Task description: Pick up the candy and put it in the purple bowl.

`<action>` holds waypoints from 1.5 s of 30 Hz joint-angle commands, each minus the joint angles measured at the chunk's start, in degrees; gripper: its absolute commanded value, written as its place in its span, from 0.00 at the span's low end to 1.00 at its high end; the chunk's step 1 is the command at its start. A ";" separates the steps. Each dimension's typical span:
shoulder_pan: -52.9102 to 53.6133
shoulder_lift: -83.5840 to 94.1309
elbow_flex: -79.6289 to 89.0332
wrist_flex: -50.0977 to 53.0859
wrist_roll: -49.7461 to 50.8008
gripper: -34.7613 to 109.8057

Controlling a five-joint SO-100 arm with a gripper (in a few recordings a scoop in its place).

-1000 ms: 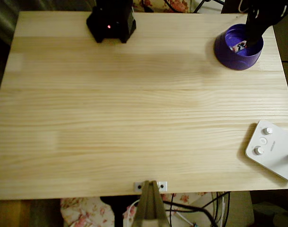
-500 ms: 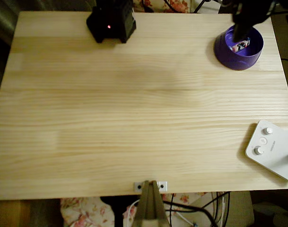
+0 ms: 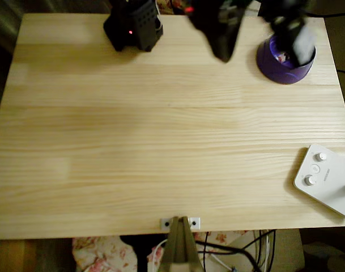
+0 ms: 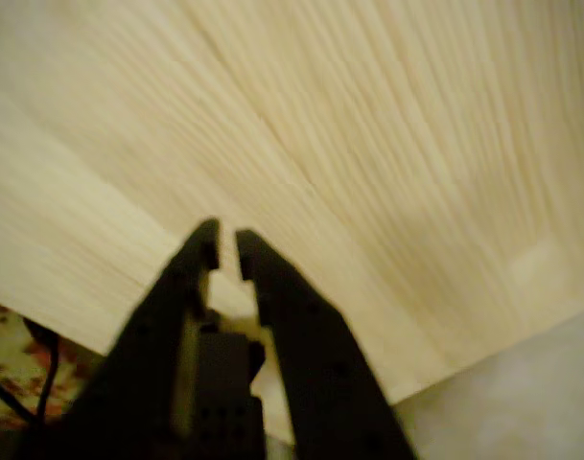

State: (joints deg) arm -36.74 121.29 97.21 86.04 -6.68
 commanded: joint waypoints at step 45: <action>55.90 53.88 63.37 -25.58 5.98 0.24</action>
State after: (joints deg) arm 18.28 170.33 159.43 62.40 -0.35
